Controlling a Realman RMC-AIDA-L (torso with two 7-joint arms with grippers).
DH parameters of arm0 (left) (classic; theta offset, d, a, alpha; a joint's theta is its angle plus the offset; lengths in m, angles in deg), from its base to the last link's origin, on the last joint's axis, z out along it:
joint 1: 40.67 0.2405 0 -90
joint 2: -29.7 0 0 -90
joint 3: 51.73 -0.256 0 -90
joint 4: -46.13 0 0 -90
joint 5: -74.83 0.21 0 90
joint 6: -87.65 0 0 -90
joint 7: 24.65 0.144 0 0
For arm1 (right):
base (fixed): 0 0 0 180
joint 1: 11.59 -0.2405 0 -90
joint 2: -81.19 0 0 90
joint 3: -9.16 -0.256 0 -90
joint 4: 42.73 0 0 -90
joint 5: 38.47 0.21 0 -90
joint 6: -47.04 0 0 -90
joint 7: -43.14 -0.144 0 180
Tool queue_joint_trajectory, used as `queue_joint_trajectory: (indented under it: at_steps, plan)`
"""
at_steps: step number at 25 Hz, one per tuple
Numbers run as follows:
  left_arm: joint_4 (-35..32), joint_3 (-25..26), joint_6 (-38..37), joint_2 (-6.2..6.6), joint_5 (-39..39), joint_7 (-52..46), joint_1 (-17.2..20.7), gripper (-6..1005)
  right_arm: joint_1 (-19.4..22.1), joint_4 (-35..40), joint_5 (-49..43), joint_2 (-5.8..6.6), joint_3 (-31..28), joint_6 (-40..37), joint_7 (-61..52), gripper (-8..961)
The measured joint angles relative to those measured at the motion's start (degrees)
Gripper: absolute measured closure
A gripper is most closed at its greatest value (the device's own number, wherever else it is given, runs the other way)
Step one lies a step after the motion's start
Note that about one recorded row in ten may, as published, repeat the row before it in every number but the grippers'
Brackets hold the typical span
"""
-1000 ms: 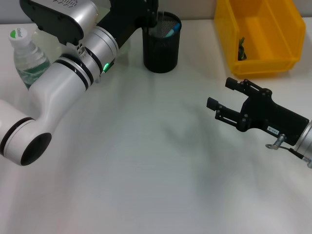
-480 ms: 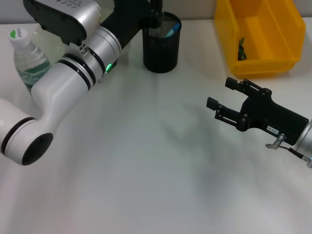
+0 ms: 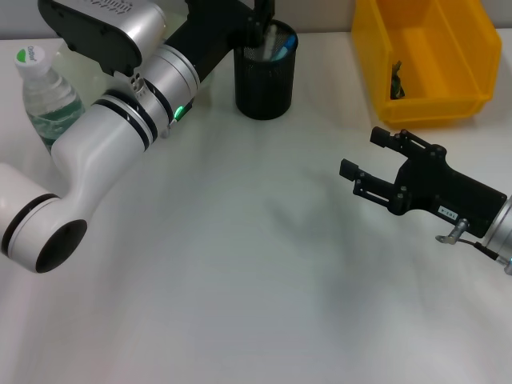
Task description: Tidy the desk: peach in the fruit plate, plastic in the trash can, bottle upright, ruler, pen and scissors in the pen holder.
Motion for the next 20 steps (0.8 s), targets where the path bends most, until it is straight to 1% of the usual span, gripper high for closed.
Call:
queue_joint_trajectory:
  at_steps: [5,12,17,18,19,20]
  plan:
    - [0.1,0.0,0.8,0.00,0.0,-0.1,-0.1,577,0.0,0.0,0.0,0.03,0.0,0.0,0.0,186]
    - [0.2,0.0,0.8,0.00,0.0,-0.3,-0.1,354,-0.1,0.1,0.0,0.05,-0.5,0.1,0.0,186]
    - [0.3,0.0,0.2,0.01,0.1,-2.6,0.0,182,0.0,0.3,0.0,0.11,-1.5,0.2,0.0,186]
    - [0.3,0.0,-0.9,0.10,1.5,-4.4,0.5,139,0.2,0.4,0.0,0.12,-2.3,0.2,0.0,186]
    - [0.3,0.0,-0.9,0.10,1.5,-4.4,0.5,139,0.2,0.4,0.0,0.12,-2.3,0.2,0.0,186]
    - [0.3,0.0,-1.7,0.21,3.4,-6.0,1.0,139,0.2,0.4,0.0,0.14,-2.5,0.2,0.0,186]
